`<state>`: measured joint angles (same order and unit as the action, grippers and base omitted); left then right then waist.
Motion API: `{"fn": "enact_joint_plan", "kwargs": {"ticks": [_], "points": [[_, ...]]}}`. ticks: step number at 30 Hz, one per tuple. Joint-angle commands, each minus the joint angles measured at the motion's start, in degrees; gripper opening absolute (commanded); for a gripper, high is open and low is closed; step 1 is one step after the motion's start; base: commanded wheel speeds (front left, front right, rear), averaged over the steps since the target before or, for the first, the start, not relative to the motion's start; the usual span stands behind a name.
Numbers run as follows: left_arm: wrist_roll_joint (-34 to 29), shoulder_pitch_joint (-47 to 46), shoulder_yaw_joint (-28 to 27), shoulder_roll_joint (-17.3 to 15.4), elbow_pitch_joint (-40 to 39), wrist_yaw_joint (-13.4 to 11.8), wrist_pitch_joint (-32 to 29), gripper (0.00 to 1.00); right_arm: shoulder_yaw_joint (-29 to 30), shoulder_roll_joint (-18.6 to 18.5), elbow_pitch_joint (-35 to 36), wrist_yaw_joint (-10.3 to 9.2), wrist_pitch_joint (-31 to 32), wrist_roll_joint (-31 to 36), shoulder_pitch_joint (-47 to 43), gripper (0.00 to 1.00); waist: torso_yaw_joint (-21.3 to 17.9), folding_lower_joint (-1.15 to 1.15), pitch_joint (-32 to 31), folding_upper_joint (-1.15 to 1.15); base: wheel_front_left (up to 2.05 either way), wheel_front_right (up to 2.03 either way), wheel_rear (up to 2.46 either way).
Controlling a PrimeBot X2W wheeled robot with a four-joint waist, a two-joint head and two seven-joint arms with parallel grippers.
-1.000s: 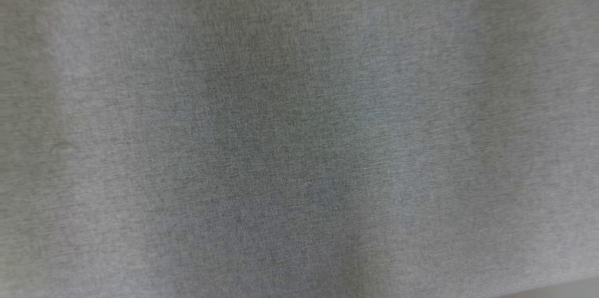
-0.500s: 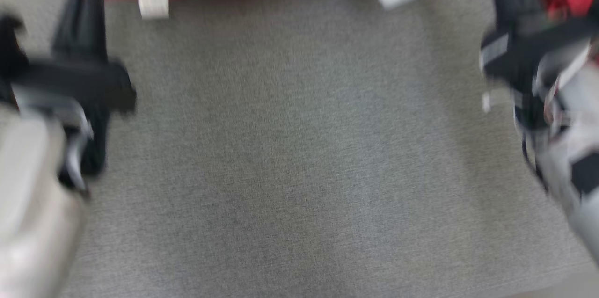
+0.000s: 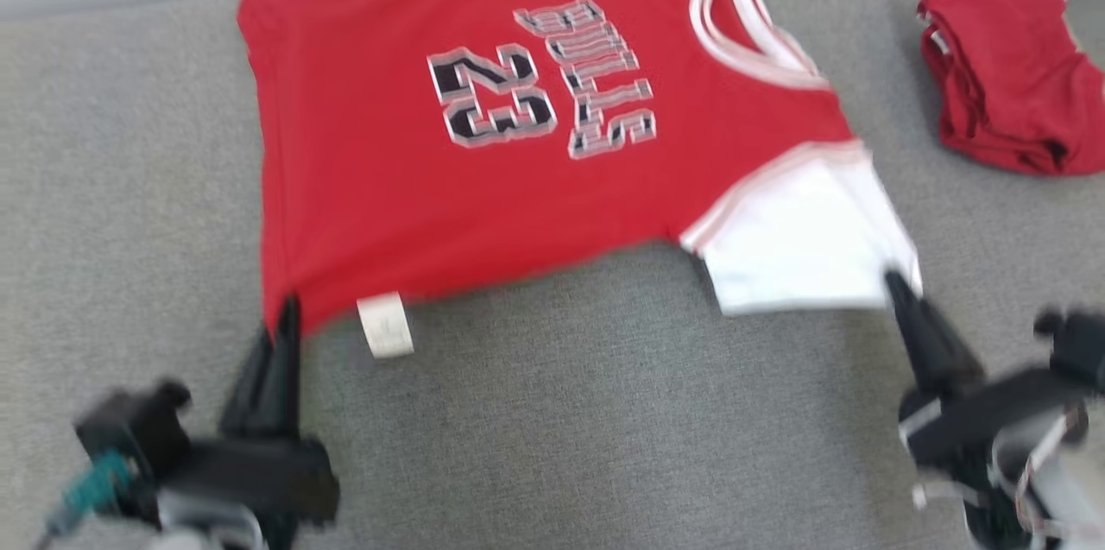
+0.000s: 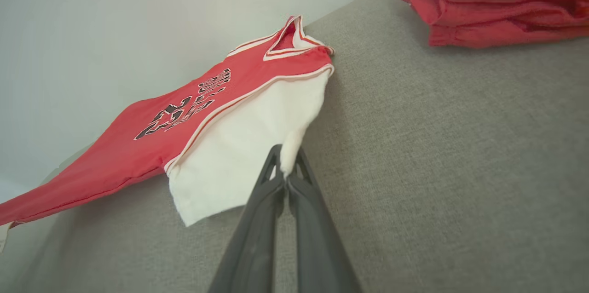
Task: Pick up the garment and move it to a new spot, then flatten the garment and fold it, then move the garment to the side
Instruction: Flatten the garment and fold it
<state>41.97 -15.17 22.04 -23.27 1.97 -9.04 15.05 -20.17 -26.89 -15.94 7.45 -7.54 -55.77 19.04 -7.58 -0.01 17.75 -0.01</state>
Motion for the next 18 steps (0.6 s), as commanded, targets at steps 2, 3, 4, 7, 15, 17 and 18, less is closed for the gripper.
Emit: {"fn": "enact_joint_plan", "kwargs": {"ticks": [2,3,4,7,15,17,18], "points": [[-0.82,4.68,-0.63,1.13,-0.46,0.30,0.13,0.00,2.69,1.12,1.96,0.03,0.97,1.29,-5.85,0.00,0.32,0.01,-2.37,0.01,0.00,0.00,0.00],[-1.15,6.17,-1.01,1.41,-0.35,0.32,0.13,0.00,3.52,1.64,2.73,0.03,1.60,1.97,-7.97,0.00,0.29,0.01,-2.80,0.01,0.00,0.00,0.00],[-1.33,7.55,-1.77,2.02,-0.36,0.24,0.13,0.00,4.50,2.11,3.49,0.03,2.07,2.68,-9.98,0.00,0.28,0.01,-3.26,0.01,0.00,0.00,0.00],[-2.39,11.78,-3.43,3.52,-0.79,0.81,0.14,0.00,8.04,3.82,5.57,0.03,3.88,4.12,-15.81,0.00,0.51,0.01,-4.52,0.01,0.00,0.00,0.00],[-5.21,19.27,-5.44,6.25,-1.88,0.58,0.14,0.00,15.08,8.82,11.61,0.03,9.24,8.76,-25.19,0.00,1.04,0.01,-6.00,0.01,0.00,0.00,0.00],[-6.15,20.73,-5.43,7.23,-0.95,1.48,0.13,0.00,16.65,10.91,14.22,0.03,12.27,11.01,-29.38,0.00,1.86,0.01,-6.17,0.01,0.00,0.00,0.00],[-6.44,21.09,-5.51,7.51,-0.63,1.84,0.13,0.00,17.01,11.39,15.05,0.03,13.30,11.71,-30.65,0.00,2.00,0.01,-6.19,0.01,0.00,0.00,0.00]]}}
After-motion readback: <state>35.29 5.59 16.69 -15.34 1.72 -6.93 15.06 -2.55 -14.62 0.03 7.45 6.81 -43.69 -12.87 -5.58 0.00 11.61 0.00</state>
